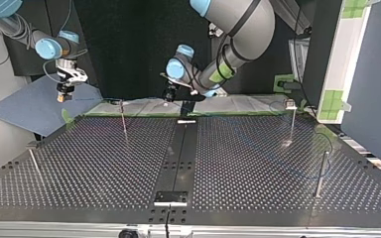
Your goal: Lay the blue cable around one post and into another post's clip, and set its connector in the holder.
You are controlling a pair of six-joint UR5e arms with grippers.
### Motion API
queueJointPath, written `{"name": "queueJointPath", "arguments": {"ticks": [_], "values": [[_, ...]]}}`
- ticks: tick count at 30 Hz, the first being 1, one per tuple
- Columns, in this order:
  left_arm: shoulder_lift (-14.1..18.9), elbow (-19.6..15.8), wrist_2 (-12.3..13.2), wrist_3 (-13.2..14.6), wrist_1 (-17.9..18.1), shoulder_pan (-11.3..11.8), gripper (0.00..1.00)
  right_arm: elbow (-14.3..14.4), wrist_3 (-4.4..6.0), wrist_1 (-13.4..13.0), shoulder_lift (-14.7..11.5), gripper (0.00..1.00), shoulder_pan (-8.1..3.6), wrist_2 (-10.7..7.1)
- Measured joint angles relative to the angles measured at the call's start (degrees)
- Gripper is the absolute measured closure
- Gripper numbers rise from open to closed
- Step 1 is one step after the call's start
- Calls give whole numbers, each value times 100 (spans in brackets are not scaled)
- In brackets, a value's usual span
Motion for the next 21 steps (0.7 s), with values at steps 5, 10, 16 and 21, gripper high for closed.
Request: {"name": "queueJointPath", "arguments": {"ticks": [5,10,16,21], "values": [[4,1,-92,218,-216,-93,95,2,-130,77,2,100,25,53],[10,-5,-194,415,-379,-209,95,3,-161,81,3,100,22,144],[140,-36,-217,504,-417,-347,95,3,-150,67,3,100,1,164],[310,-93,-225,524,-426,-463,95,2,-135,57,3,100,-3,154]]}}
